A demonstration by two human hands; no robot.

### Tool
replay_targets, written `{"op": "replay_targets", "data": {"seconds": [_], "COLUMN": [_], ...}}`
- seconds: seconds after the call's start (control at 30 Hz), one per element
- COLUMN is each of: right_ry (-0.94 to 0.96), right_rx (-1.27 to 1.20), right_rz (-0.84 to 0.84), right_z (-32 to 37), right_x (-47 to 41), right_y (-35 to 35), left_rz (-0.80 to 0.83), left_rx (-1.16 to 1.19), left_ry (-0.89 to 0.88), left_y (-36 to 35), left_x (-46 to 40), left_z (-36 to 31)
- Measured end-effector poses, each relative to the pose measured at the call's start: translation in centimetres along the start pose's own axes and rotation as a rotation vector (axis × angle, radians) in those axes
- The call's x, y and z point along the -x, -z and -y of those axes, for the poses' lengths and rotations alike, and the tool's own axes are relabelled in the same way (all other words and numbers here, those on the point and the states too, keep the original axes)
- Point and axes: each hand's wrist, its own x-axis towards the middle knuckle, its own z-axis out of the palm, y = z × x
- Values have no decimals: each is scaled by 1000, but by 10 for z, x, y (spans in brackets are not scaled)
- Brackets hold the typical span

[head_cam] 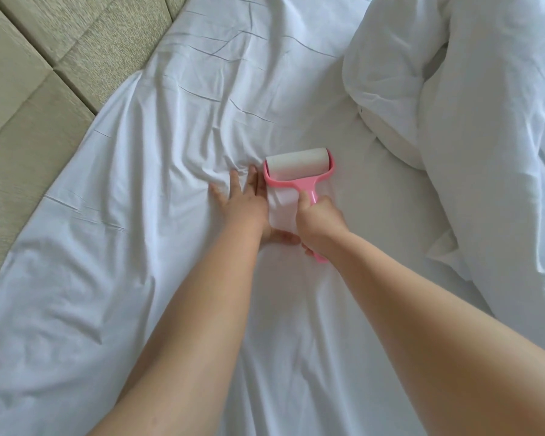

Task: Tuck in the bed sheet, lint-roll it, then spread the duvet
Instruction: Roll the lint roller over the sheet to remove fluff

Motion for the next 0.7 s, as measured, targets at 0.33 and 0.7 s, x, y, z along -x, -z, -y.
{"op": "replay_targets", "data": {"seconds": [0.33, 0.7], "right_ry": [33, 16], "right_rx": [-2, 4], "right_rz": [-19, 4], "right_z": [15, -13], "right_x": [-18, 30], "right_y": [0, 14], "left_rz": [-56, -37], "left_rx": [31, 37], "left_ry": [-16, -12], "left_y": [1, -11], "left_x": [-6, 34], "left_z": [2, -3]}}
